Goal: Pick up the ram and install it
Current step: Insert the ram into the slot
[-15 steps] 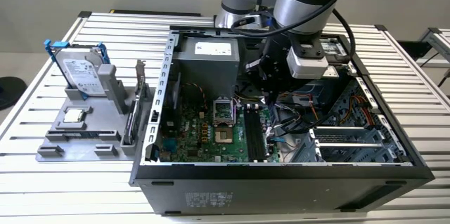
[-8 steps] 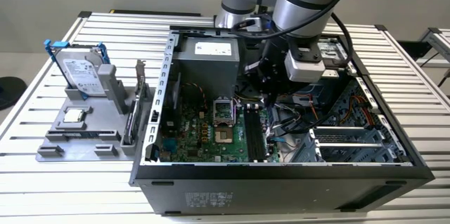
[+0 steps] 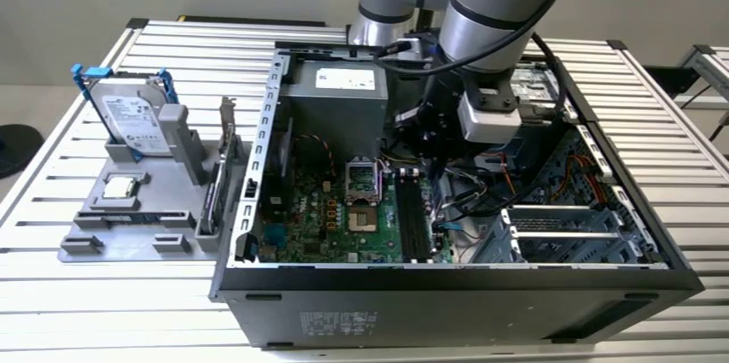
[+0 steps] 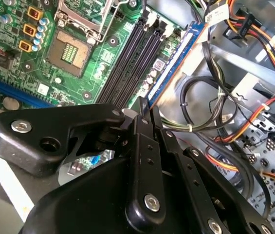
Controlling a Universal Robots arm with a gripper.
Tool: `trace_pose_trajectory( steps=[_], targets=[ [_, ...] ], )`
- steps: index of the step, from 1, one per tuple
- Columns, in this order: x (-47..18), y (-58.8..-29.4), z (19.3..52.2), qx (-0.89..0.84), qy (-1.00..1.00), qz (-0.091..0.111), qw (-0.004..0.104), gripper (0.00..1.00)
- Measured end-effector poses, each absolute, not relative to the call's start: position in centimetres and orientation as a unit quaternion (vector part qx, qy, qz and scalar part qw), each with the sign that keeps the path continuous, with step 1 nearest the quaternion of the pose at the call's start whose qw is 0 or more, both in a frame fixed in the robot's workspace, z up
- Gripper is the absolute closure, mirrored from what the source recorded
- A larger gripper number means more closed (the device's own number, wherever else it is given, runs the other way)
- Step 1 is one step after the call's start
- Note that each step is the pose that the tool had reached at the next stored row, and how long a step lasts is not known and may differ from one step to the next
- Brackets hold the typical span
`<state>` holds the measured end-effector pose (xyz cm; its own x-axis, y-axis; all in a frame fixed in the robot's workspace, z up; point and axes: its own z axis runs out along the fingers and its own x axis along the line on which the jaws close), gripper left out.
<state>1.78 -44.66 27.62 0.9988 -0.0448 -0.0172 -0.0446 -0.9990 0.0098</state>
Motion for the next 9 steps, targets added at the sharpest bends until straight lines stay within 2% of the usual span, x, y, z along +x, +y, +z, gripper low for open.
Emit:
trace_pose_trajectory(
  steps=[9],
  targets=[
    [1.78,-45.04,26.81,1.000,-0.022,-0.009,0.005,1.00]
  ],
)
